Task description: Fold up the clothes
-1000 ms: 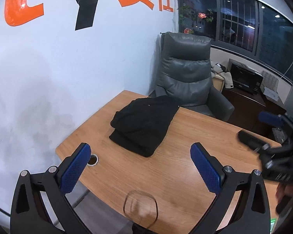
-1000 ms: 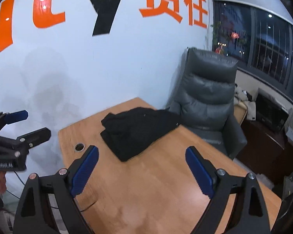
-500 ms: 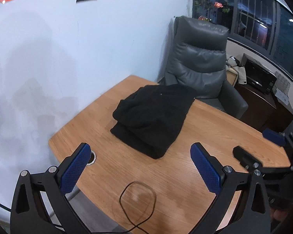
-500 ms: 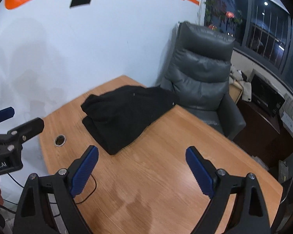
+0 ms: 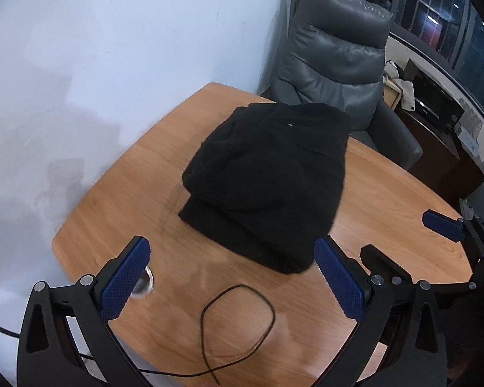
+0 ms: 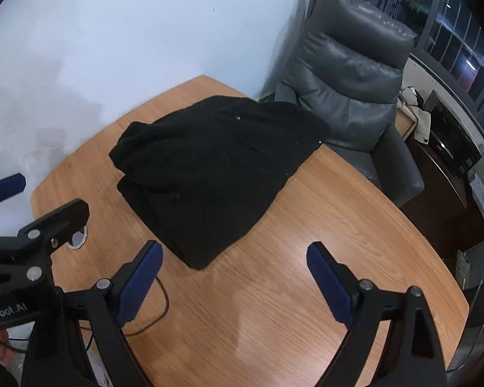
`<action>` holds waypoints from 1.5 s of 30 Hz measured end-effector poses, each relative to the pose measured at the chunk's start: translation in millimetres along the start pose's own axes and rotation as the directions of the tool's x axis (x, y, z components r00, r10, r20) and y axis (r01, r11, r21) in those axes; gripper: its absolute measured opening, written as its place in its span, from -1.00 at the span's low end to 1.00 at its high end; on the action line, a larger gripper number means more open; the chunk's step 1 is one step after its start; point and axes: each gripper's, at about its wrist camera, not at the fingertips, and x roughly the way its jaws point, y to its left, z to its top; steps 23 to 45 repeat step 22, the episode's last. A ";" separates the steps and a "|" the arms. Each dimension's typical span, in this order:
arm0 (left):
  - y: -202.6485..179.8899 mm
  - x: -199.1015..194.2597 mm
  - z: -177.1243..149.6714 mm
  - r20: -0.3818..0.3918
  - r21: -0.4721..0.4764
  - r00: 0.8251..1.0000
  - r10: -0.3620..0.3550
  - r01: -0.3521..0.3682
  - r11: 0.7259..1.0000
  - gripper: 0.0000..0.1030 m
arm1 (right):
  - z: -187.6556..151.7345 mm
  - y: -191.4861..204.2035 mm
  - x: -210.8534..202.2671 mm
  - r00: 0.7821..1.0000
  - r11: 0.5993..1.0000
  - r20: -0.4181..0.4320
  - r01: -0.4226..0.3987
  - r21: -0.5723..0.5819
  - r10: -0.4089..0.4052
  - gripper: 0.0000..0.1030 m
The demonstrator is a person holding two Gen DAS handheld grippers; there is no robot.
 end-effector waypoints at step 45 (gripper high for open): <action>2.9 57.7 32.6 -0.058 0.032 0.998 -0.027 0.029 0.999 1.00 | 25.2 4.1 59.5 0.988 0.996 -0.147 0.047 0.071 -0.036 0.82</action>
